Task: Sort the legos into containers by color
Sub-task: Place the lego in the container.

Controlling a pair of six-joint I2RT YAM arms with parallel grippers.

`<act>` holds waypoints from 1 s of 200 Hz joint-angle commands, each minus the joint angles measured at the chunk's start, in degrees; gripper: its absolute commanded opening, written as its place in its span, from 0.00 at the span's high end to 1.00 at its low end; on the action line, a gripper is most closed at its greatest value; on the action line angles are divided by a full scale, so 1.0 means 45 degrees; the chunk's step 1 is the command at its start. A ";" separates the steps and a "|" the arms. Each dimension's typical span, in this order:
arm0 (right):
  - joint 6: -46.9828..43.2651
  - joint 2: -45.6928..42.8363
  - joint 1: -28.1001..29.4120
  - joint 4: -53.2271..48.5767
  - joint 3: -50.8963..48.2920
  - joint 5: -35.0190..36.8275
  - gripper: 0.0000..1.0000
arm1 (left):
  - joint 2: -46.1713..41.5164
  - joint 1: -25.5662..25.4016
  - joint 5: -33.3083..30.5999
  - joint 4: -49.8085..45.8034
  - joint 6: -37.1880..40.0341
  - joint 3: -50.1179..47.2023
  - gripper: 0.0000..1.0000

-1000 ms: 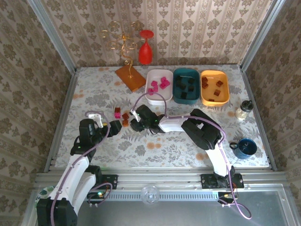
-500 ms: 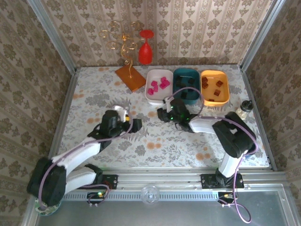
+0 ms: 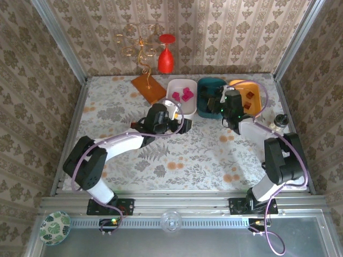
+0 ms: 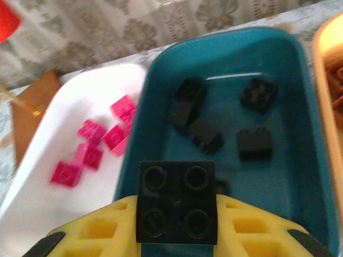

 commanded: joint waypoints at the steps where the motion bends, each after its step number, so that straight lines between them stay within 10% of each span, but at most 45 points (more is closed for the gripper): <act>1: 0.0166 0.1499 0.0060 -0.1781 0.1709 0.0199 0.68 | 0.0294 -0.0091 0.0508 0.0194 0.0027 0.0715 0.12; 102: 0.0626 0.4445 0.0120 -0.3709 0.4824 -0.0764 0.51 | 0.1991 0.0084 0.0510 -0.0282 -0.0118 0.2605 0.11; 200: -0.0248 -0.0533 0.1352 -0.1898 0.1285 -0.1156 0.27 | -0.1812 0.2290 0.0233 -0.0472 -0.0485 -0.0949 0.10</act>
